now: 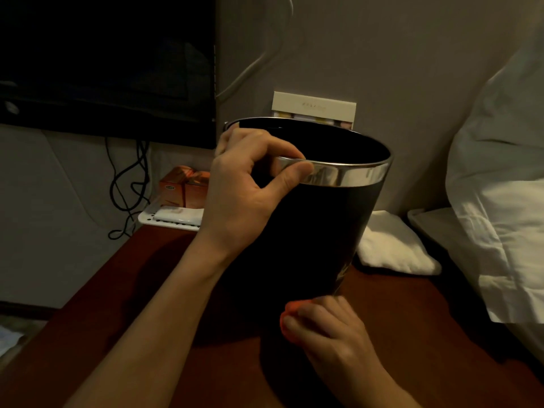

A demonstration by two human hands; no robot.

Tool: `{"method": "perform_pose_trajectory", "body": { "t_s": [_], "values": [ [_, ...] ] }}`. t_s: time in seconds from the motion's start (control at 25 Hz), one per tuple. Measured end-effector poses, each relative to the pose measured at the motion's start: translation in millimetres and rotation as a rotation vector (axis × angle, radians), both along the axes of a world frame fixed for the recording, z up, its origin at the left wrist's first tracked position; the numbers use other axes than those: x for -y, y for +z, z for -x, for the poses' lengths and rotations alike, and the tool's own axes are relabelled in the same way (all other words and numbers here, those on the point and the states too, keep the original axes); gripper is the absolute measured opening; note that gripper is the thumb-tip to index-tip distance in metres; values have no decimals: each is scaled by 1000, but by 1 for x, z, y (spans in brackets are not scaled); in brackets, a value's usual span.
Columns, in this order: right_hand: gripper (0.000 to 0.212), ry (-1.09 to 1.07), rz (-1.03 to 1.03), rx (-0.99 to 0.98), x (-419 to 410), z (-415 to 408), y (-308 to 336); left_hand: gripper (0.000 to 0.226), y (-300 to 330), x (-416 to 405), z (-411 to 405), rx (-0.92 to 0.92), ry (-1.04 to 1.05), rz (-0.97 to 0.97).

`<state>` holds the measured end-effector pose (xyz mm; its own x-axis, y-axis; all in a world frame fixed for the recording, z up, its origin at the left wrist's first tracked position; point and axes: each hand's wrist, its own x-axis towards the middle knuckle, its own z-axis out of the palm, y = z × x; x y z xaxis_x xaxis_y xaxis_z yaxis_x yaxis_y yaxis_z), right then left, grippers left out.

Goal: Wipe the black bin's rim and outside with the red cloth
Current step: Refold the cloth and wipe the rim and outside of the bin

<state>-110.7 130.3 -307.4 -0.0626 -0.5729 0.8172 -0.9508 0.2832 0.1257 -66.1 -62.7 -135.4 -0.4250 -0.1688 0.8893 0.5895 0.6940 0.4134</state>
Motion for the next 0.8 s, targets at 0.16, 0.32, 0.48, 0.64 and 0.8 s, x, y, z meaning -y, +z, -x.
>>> {"method": "perform_pose_trajectory", "body": {
  "t_s": [0.16,0.32,0.48,0.64,0.8],
  "values": [
    [18,-67,171,69,-12,4,32,13,-1,0,1,-14,-4,2],
    [21,-176,338,134,-20,5,41,13,0,-2,0,-6,1,-3],
    [12,30,59,158,-11,4,-10,12,-2,-6,-3,-21,99,53],
    [12,-38,253,251,-7,-1,-4,37,-10,-41,-3,8,286,264],
    [22,-119,380,289,-21,2,7,31,-8,-25,0,-30,178,94]
  ]
}}
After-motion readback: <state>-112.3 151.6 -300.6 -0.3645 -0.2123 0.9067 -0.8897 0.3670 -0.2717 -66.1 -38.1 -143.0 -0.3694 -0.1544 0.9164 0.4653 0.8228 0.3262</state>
